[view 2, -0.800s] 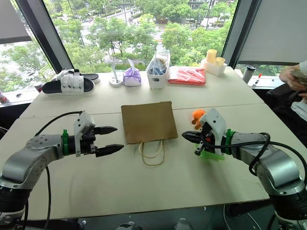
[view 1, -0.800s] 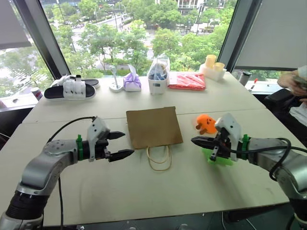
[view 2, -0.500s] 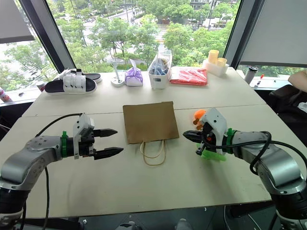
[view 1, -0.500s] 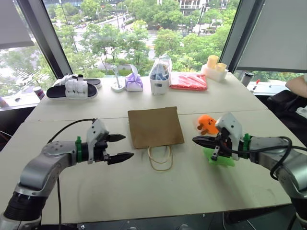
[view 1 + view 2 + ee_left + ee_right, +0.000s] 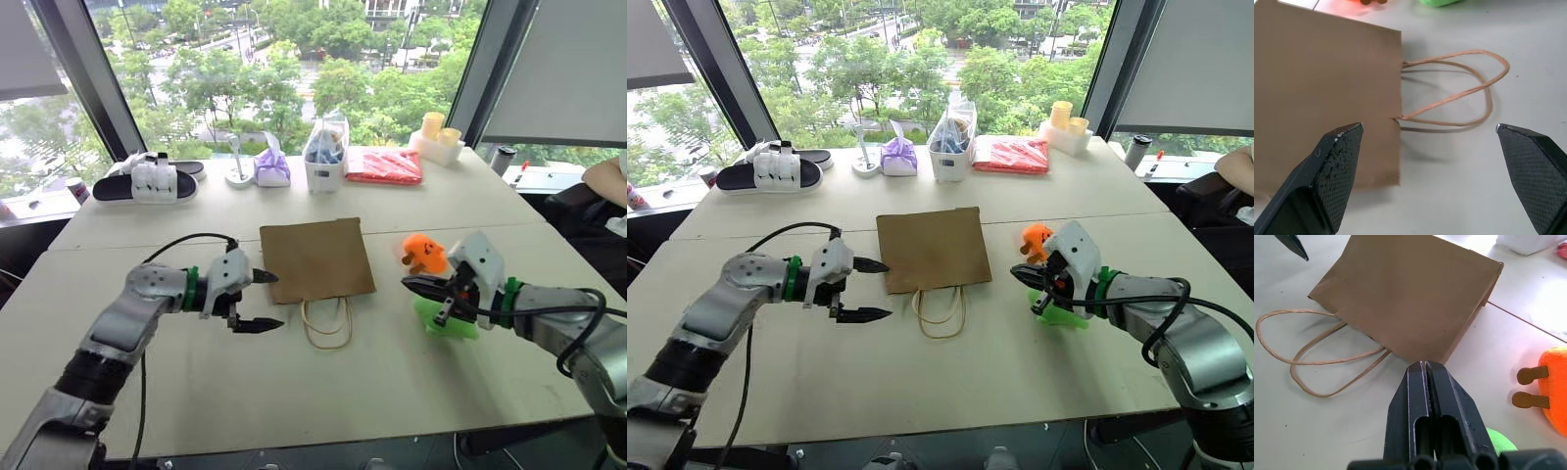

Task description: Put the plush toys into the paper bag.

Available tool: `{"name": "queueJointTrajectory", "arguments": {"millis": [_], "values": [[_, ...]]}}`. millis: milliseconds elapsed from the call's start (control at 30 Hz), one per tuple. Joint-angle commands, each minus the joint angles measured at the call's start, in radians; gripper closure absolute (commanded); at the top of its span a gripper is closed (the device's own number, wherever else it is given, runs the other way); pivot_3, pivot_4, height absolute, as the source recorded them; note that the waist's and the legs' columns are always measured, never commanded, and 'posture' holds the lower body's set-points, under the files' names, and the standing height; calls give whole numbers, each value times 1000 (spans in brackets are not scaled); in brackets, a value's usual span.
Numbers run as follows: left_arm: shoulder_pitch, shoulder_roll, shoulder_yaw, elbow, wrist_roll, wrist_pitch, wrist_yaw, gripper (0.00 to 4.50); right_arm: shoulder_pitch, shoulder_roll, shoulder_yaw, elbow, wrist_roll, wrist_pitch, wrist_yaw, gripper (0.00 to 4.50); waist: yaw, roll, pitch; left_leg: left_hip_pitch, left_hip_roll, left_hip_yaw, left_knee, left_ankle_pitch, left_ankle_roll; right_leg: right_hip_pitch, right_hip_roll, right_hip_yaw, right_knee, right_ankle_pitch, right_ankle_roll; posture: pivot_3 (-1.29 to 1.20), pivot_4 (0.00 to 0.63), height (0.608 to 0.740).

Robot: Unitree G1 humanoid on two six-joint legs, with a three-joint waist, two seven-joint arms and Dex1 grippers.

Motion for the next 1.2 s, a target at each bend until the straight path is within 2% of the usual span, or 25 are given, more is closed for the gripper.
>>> {"name": "queueJointTrajectory", "arguments": {"millis": [33,200,333,367,433,567,667,800,967,1100,1200], "values": [[-72,-38,-28,115,52,-174,-69,51,31,-7,-50,-50,-20,-24,-23,4500,1,0,0,0,0,0,0,0,0,0,0,0,0,0,0,0,150,740],[-153,-174,-66,314,89,-283,-110,51,85,13,-111,-113,-7,6,-84,4500,11,0,0,0,-1,0,0,0,0,0,0,0,0,0,0,0,150,740],[-187,-226,-73,421,119,-359,-122,51,128,20,-142,-150,-5,25,-117,4500,11,0,0,0,-1,0,1,0,0,0,0,0,0,0,0,0,150,740],[-202,-241,-72,456,125,-378,-120,279,137,26,-156,-166,6,36,-127,4500,12,0,0,0,-1,0,1,0,0,0,0,0,0,0,0,0,150,740],[-223,-261,-68,505,132,-406,-120,881,153,31,-173,-189,17,50,-138,4500,15,0,0,0,-2,0,2,0,0,0,0,0,1,0,0,0,150,740],[-244,-281,-32,527,97,-389,-134,2927,199,45,-186,-218,13,60,-158,4500,15,0,0,0,-2,0,2,0,1,1,0,0,1,0,0,0,150,740],[-249,-281,-2,489,61,-314,-143,4437,219,85,-130,-234,17,62,-176,4500,11,0,0,0,-2,0,2,0,1,1,0,0,1,0,0,0,150,740],[-249,-290,87,335,-88,17,-101,4480,225,151,-22,-182,-43,18,-213,4500,7,0,0,0,-2,-1,2,0,1,1,0,0,2,0,0,0,150,740],[-232,-276,150,184,-166,220,-24,4480,154,265,122,-124,-94,-22,-256,4500,-9,0,0,1,-2,-2,2,0,0,1,0,0,3,0,1,0,150,740],[-191,-255,171,55,-214,338,21,4480,-29,456,290,138,-215,-138,-320,4500,-30,-1,0,3,-1,-2,1,1,-1,1,1,0,4,0,1,0,150,740],[-164,-250,178,-17,-237,398,51,4480,-141,573,334,350,-280,-237,-341,4500,-35,0,0,4,-1,-2,-1,2,-2,0,1,1,6,0,0,0,150,740]]}}
